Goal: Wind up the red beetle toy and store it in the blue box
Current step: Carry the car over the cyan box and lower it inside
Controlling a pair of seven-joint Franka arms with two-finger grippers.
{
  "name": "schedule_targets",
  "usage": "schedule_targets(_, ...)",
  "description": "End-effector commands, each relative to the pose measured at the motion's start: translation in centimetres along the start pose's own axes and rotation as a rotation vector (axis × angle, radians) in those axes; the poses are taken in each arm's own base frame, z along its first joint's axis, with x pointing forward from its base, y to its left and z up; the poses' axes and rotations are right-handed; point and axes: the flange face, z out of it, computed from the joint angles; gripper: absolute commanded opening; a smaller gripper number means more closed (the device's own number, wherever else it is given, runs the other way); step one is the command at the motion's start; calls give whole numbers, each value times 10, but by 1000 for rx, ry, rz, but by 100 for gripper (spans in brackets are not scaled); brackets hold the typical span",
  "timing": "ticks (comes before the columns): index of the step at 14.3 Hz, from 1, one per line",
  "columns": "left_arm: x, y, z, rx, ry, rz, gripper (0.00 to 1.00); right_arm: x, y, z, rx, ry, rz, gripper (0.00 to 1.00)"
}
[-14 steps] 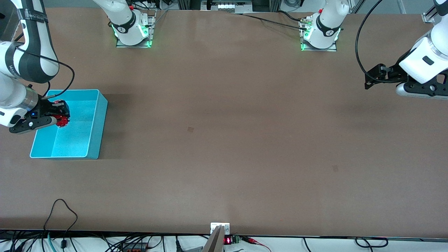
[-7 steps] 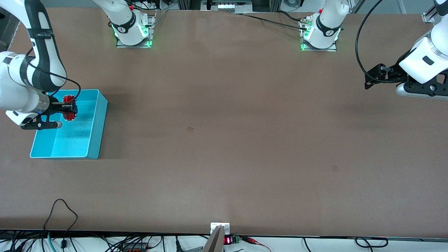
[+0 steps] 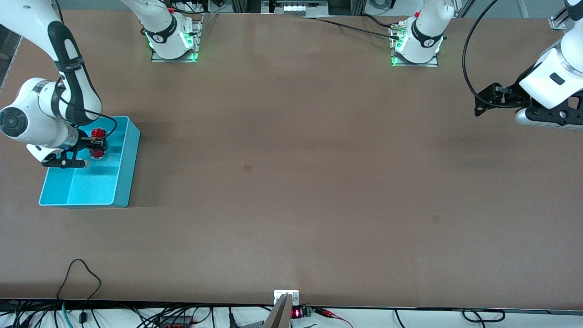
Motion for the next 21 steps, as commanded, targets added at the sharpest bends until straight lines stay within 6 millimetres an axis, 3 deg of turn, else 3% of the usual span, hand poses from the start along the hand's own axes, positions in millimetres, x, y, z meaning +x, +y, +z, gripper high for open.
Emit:
schedule_targets(1, -4, -2, -6, -15, 9, 18, 100, 1, 5, 20, -17, -3, -1, 0)
schedule_targets(9, -4, -2, -6, -15, 9, 18, 100, -1, 7, 48, -16, -32, 6, 3)
schedule_targets(10, -4, -2, -6, -15, 9, 18, 100, -2, 7, 48, -15, -33, 6, 10)
schedule_targets(12, -4, -2, -6, -15, 9, 18, 100, -1, 6, 50, -16, -34, 10, 54)
schedule_targets(14, -4, -2, -6, -15, 9, 18, 100, -1, 7, 49, -15, -35, 13, 79)
schedule_targets(15, -4, -2, -6, -15, 9, 18, 100, 0, 7, 48, -16, -35, 21, 98)
schedule_targets(18, -4, -2, -6, -15, 9, 18, 100, 4, 7, 27, -16, -8, 11, 100)
schedule_targets(21, -4, -2, -6, -15, 9, 18, 100, 24, 9, -33, -14, -13, 9, 100)
